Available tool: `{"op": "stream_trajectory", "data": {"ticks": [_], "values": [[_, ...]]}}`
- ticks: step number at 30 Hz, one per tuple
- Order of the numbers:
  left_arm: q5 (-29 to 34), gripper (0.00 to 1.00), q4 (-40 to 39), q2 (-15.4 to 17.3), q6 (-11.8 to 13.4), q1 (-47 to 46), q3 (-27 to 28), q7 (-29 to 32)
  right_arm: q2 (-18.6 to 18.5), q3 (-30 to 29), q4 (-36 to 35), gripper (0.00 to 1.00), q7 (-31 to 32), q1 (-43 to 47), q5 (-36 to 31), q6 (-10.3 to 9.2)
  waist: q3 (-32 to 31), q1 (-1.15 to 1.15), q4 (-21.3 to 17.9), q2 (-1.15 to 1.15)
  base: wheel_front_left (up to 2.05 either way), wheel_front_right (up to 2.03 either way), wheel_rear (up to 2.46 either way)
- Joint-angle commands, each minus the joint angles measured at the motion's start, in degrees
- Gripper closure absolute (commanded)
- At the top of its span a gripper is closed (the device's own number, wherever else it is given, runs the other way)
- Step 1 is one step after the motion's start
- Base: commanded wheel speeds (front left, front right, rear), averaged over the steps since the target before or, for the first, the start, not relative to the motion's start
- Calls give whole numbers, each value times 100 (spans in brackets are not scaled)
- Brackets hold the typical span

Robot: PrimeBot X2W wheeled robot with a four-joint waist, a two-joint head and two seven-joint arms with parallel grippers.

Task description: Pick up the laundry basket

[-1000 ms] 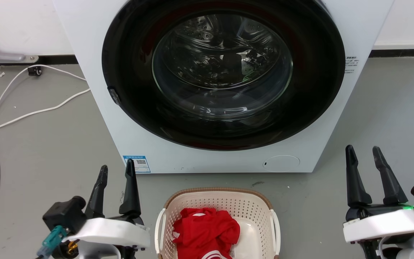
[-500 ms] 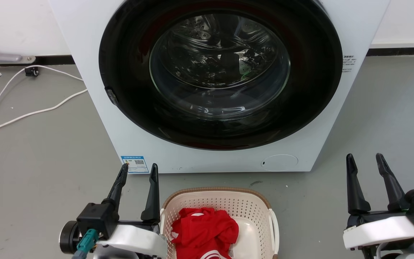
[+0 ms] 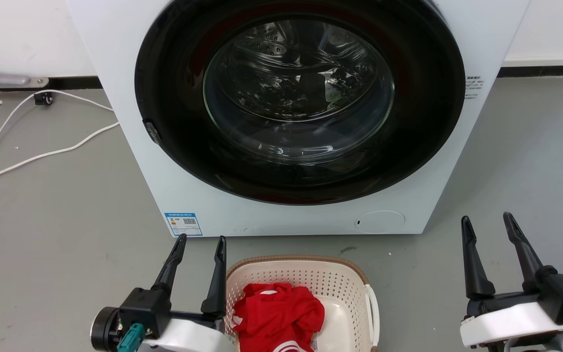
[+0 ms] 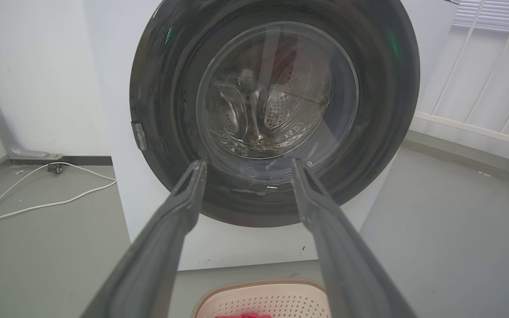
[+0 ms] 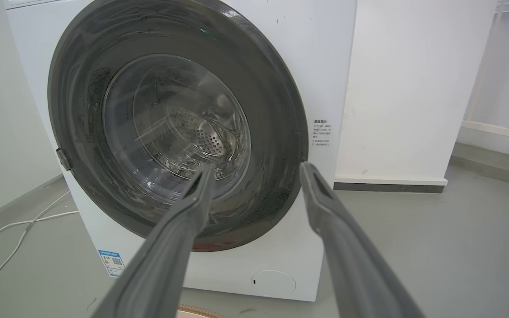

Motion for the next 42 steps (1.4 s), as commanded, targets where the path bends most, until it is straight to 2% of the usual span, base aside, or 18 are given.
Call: {"op": "stream_trajectory", "data": {"ticks": [1,9,15,23,42], "values": [[36,0,-25,-17,-46,23,49,-42,-4,-15,-3,0,-39,39,-29,-2,-2,0,0,0,0,0,0],[417,0,53,-288,-471,186,438,-134,-2,-43,197,0,-131,78,224,-2,-11,0,-4,0,0,0,0],[777,0,145,-410,-660,258,591,-191,0,-2,248,0,-189,78,39,-2,-30,0,-21,0,0,0,0],[1239,0,158,-485,-739,298,651,-271,2,2,190,0,-266,86,-303,-2,-20,0,-30,0,0,0,0],[1190,0,266,-551,-867,270,777,-265,1,-18,180,0,-261,35,-185,-2,104,0,-37,0,0,0,0]]}}
